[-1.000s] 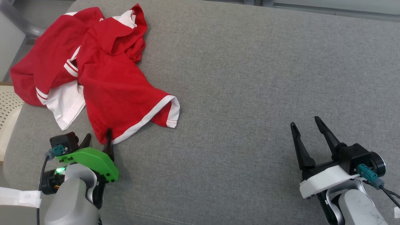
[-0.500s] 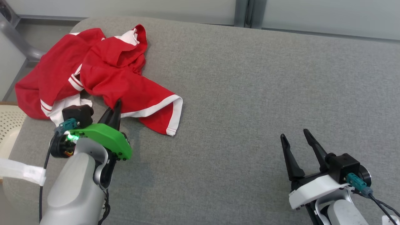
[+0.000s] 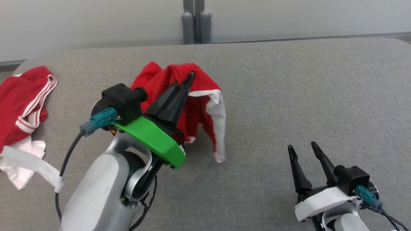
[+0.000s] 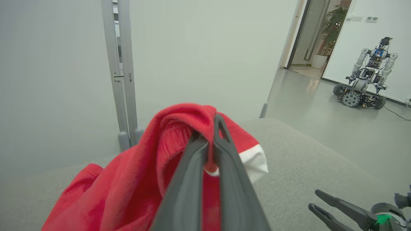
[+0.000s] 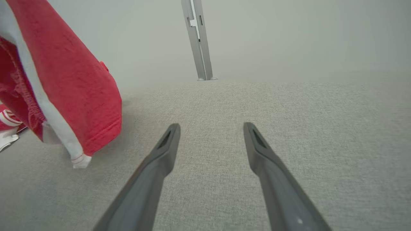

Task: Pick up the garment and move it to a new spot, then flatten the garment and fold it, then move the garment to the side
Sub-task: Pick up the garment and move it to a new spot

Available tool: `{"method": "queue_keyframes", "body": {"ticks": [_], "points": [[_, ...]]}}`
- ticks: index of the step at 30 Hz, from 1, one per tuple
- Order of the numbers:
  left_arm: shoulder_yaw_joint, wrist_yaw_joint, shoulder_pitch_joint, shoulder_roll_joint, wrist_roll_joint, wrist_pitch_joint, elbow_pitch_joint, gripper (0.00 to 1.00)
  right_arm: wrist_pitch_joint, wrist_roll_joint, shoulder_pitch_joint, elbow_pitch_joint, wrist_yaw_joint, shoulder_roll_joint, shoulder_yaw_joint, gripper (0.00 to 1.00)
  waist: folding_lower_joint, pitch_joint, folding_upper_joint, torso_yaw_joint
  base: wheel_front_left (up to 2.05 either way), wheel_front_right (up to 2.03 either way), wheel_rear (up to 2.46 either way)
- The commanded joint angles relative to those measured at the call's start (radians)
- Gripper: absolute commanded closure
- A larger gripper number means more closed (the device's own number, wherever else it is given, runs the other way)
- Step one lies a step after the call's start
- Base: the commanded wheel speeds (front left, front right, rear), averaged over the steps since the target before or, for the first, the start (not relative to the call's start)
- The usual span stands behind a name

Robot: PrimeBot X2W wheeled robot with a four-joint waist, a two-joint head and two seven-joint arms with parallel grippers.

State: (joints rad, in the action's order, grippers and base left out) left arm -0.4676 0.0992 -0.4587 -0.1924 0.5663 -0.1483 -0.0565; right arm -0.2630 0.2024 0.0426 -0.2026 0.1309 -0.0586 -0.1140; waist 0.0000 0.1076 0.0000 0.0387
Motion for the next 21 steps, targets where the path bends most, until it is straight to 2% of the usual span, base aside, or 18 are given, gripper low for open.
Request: {"method": "queue_keyframes", "body": {"ticks": [1,5,12,17,21], "points": [[-0.008,-0.008,0.013,0.003,0.008,-0.018,-0.041,1.0,-0.003,0.009,-0.012,0.001,0.0,0.001,0.004,0.0,0.0,-0.015,0.0,-0.123,0.0,0.0,0.0],[-0.038,-0.02,-0.013,0.015,-0.001,-0.062,-0.117,1.0,-0.003,0.009,-0.006,0.007,0.0,0.004,0.015,0.0,0.0,-0.01,0.0,-0.197,0.0,0.0,0.0],[-0.08,-0.04,-0.06,0.068,-0.002,-0.094,-0.131,1.0,-0.003,0.022,-0.01,0.007,0.0,0.007,0.016,0.0,0.0,-0.009,0.0,-0.307,0.0,0.0,0.0],[-0.075,-0.064,-0.067,0.086,0.026,-0.11,-0.06,1.0,-0.003,0.037,-0.015,0.005,0.0,0.008,0.008,0.0,0.0,-0.003,0.0,-0.367,0.0,0.0,0.0],[-0.029,-0.079,-0.09,0.09,0.059,-0.099,0.06,1.0,-0.003,0.041,-0.006,0.008,0.0,0.007,0.002,0.0,0.0,0.017,0.0,-0.396,0.0,0.0,0.0]]}}
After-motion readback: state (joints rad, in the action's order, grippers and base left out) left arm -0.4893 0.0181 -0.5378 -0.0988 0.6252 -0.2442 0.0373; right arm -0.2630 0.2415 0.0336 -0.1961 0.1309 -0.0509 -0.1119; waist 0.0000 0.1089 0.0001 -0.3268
